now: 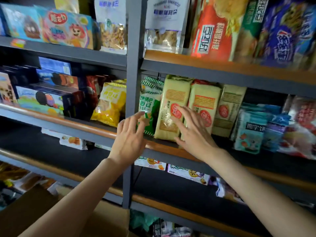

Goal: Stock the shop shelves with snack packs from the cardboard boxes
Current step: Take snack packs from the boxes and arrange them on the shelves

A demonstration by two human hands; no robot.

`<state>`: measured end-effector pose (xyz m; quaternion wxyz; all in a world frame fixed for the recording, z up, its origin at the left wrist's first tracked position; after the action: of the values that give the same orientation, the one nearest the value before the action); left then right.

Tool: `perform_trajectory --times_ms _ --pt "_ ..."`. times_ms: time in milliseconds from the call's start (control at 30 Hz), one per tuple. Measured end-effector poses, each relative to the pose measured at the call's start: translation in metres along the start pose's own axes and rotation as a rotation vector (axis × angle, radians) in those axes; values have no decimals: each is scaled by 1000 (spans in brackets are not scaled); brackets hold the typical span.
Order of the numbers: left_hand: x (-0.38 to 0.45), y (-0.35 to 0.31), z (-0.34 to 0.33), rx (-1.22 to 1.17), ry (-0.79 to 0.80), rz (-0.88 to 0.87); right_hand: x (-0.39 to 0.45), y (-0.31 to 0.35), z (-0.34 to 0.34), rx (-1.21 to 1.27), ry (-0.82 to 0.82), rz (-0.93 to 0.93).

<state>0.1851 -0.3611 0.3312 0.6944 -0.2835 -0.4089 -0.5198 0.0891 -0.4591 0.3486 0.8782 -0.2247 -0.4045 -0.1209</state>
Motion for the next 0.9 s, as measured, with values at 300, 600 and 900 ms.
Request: perform_trajectory --times_ms 300,600,900 --pt "-14 121 6 35 89 252 55 110 -11 455 -207 160" --pt "15 242 -40 -167 273 550 152 154 -146 364 350 -270" --pt "28 281 -121 -430 439 645 166 129 -211 178 332 -431"
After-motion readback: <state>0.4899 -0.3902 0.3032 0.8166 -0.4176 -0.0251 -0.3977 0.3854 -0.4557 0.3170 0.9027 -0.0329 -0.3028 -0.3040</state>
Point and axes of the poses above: each hand's wrist, its own x-axis towards the middle knuckle, its own z-axis out of the back of the hand, y = z × x, the point moved 10 cm from there along x, towards the middle knuckle, and after that the axes turned 11 degrees about -y, right-handed, at the moved point
